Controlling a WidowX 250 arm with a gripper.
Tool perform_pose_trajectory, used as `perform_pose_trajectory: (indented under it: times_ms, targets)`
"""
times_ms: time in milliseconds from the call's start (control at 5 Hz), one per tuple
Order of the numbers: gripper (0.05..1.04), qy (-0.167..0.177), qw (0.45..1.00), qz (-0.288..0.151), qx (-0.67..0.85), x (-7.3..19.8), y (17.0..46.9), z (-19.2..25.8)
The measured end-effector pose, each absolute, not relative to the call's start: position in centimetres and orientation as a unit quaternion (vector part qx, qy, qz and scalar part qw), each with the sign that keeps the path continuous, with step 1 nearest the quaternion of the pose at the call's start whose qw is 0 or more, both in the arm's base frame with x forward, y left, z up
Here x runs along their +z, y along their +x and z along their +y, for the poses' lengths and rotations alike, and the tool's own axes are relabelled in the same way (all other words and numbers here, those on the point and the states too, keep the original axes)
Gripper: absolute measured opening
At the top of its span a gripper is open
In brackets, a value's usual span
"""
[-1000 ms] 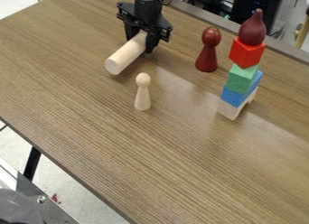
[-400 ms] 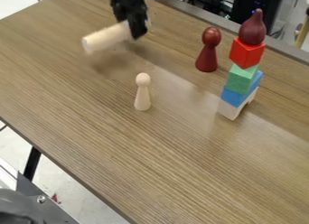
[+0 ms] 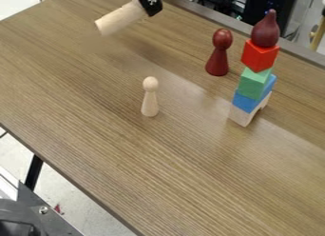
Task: Straighten up the cylinder
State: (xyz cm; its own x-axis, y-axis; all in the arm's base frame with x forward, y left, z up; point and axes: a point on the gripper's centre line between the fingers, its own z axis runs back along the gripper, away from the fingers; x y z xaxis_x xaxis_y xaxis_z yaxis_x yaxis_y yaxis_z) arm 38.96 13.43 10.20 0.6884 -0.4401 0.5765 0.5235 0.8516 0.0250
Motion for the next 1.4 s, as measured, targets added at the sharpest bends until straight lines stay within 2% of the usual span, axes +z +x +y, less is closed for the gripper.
perform_pose_trajectory:
  times_ms: [400, 600, 1000, 1400]
  targets:
    - [0.555, -0.149, 0.867, -0.383, -0.280, 12.2, 38.2, 13.6]
    - [0.555, -0.217, 0.844, -0.401, -0.283, 11.4, 38.1, 12.9]
    - [0.555, -0.306, 0.801, -0.427, -0.286, 11.0, 38.0, 11.3]
    - [0.555, -0.351, 0.726, -0.493, -0.327, 11.6, 37.7, 10.7]
